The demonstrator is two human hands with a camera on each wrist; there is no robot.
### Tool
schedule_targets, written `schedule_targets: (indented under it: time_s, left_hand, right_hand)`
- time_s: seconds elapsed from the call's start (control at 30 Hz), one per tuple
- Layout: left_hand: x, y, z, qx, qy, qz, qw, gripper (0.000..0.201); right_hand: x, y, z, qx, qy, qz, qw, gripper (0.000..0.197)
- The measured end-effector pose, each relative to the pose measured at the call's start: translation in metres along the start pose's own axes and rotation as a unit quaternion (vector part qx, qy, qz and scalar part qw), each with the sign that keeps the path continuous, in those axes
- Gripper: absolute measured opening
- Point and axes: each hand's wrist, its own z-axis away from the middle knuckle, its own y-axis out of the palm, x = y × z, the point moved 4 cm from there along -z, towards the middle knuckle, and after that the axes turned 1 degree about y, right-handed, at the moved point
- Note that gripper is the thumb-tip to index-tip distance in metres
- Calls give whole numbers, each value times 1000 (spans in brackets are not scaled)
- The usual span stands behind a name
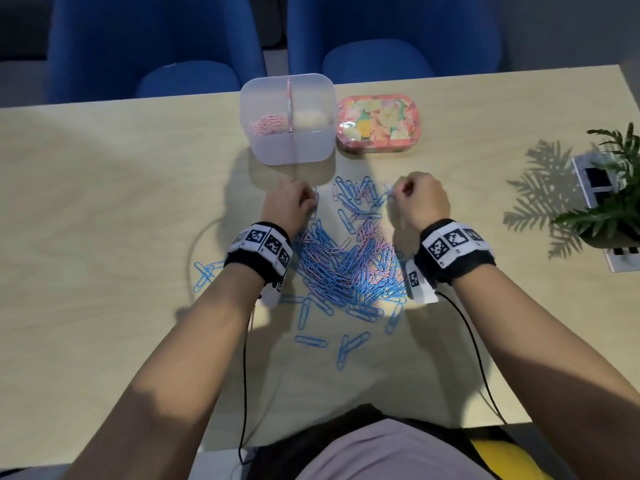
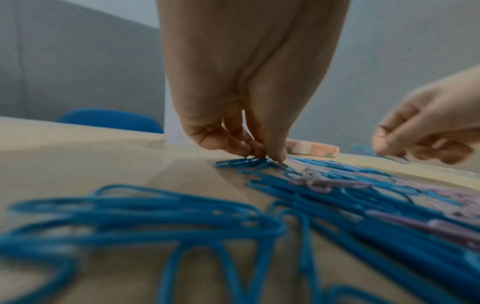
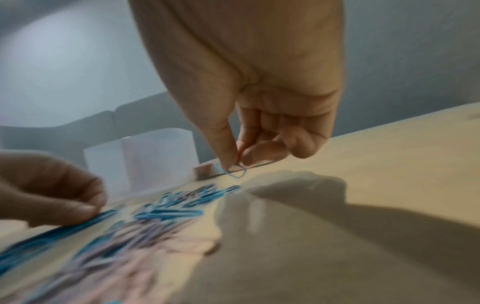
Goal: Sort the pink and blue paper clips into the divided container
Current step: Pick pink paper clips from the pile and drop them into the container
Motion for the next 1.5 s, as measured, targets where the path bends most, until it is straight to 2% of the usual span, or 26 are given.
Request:
schedule_targets:
  time_s: [0.07,0.13,0.27,0.4,0.5,0.6,0.7,0.8,0.9,1.0,1.07,1.13,1.17,1.23,1.3,1.4,1.43,1.5]
  left_hand:
    - [6,-1,3,-11,-17,22,1000,9]
    - [10,-3,5,-29,-30,37,998,12]
    - [23,-11,6,-54,-52,29,997,14]
    - [32,-14,8,-38,-64,-29,997,13]
    - [38,-21,11,-66,-75,-73,992,14]
    - [26,-19,12,-84,-21,-110,990,17]
    - [5,-6,12,-45,34,-124,991,22]
    - [3,2,10,-16,2,-89,996,24]
    - [8,1,8,-5,-28,-27,999,23]
    - [11,-4,10,-15,-26,-29,999,23]
    - [18,-10,10,-35,-39,-9,999,21]
    - [29,-16,10,-57,-66,17,996,20]
    - [34,-18,9,-69,-71,5,995,19]
    - [35,-21,8,-89,-45,-61,993,18]
    - [24,-19,8,-88,10,-110,990,18]
    - [3,-7,10,-43,67,-140,987,19]
    - [-1,-3,10,-33,72,-145,986,19]
    - [-6,3,8,-23,66,-156,985,19]
  right_hand:
    - [-5,-6,-2,-14,-2,24,1000,15]
    - [4,-4,-5,-31,-37,22,999,18]
    - [37,18,-5,20,-108,17,994,16]
    - [48,34,-8,62,-73,50,994,14]
    - [43,39,-12,93,-33,12,995,8]
    - [37,38,-9,86,-21,5,996,5]
    - [36,33,-5,58,-34,27,997,9]
    - [36,34,-5,99,-40,16,994,5]
    - [31,36,-5,122,-44,-19,991,12]
    - [26,31,-7,102,-64,-37,992,14]
    - [26,20,-7,79,-73,-92,990,11]
    - [22,8,-6,70,-28,-232,970,12]
    - [19,3,-5,70,7,-319,945,16]
    - [13,-6,-5,74,56,-458,884,19]
    - [9,-11,-7,75,82,-486,867,23]
    - [6,-7,-8,81,114,-449,882,28]
    - [6,-3,-8,87,112,-415,899,26]
    - [8,3,-8,99,53,-253,961,28]
